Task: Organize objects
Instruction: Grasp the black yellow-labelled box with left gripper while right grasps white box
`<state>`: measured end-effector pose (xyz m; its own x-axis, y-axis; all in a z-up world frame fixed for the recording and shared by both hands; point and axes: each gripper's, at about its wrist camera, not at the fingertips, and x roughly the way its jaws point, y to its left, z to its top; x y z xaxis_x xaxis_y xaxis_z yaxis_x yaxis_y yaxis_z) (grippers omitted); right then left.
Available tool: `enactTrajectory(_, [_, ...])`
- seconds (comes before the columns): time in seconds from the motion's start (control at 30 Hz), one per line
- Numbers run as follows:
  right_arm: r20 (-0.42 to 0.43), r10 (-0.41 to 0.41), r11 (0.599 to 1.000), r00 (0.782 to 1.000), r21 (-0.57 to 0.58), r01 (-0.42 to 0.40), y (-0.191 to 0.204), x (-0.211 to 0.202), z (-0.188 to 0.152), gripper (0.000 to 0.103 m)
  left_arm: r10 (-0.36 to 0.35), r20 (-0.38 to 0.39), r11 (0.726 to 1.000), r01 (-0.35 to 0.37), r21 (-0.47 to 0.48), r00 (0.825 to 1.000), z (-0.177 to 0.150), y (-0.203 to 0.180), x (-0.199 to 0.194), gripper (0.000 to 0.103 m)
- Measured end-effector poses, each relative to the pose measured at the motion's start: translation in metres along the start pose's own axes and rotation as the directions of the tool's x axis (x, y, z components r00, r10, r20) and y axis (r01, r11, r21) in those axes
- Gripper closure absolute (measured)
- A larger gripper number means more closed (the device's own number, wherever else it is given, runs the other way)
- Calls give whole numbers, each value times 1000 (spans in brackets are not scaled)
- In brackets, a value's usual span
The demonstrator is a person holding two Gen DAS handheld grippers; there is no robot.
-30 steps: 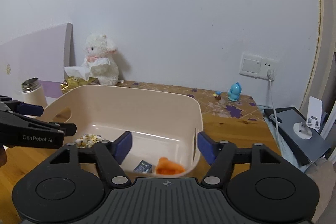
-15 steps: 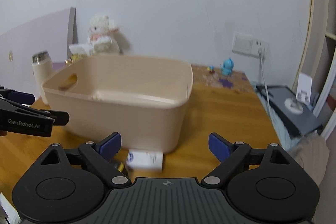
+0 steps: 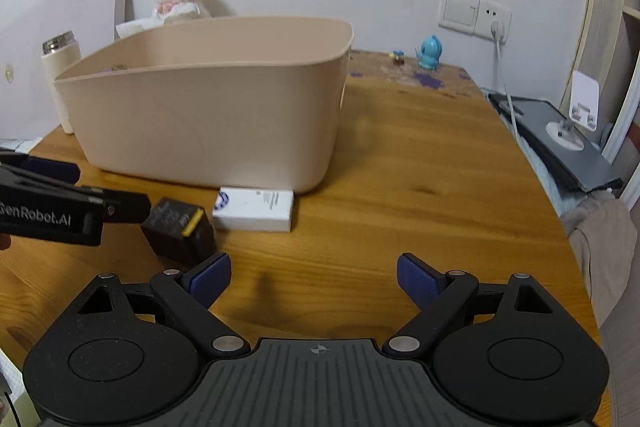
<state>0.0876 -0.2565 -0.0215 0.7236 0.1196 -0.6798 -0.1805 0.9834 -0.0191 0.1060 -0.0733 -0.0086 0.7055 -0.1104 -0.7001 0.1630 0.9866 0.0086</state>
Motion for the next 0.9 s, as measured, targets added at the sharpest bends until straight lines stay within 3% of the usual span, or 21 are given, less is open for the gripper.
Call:
enactTrajectory(0.43, [-27, -1, 1000, 1000, 10, 1, -3, 15, -4, 12, -99, -49, 995, 100, 9, 994, 2, -28, 27, 11])
enactTrajectory(0.9, [-29, 37, 999, 999, -28, -38, 24, 46, 10, 12, -35, -99, 997, 28, -72, 995, 0, 5, 57, 10])
